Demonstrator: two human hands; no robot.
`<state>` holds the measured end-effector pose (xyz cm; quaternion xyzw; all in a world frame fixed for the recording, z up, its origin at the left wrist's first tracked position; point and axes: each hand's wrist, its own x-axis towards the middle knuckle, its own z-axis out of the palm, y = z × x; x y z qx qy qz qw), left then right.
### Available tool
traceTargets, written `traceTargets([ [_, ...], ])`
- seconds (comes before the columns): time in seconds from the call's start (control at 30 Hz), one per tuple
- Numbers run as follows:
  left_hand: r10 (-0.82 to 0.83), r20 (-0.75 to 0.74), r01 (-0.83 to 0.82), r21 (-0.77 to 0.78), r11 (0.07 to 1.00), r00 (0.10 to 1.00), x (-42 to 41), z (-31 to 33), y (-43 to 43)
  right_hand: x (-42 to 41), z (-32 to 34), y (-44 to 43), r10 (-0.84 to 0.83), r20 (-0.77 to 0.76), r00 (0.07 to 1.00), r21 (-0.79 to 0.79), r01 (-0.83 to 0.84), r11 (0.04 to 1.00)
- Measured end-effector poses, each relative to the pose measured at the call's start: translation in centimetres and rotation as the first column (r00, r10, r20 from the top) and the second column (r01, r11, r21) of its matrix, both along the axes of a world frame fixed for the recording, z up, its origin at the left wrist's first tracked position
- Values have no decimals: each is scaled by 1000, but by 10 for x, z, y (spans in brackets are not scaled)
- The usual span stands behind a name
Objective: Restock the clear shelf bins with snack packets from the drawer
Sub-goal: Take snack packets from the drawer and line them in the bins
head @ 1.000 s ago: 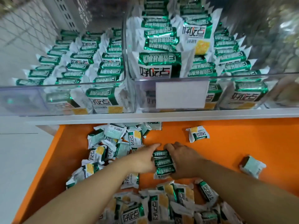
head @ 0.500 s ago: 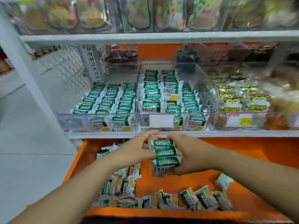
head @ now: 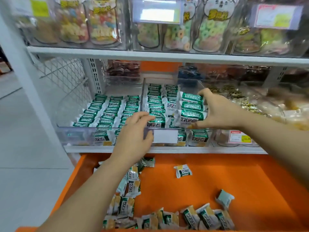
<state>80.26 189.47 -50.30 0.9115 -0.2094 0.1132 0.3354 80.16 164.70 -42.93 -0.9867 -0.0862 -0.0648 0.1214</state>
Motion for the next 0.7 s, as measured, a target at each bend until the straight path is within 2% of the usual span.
traceTargets([
  [0.17, 22, -3, -22, 77, 997, 1000, 14, -5, 3, 35, -12, 3, -87, -141, 986, -87, 76, 993],
  [0.43, 13, 18, -14, 62, 998, 1000, 21, -11, 5, 73, -36, 15, -71, -270, 960, -39, 63, 997],
  [0.57, -1, 14, 0, 58, 998, 1000, 22, -12, 8, 72, -38, 14, -63, -190, 980, -57, 53, 997],
  [0.7, -19, 19, 17, 72, 997, 1000, 21, -13, 10, 54, -46, 21, 10, 12, 1000, -251, -7, 968],
])
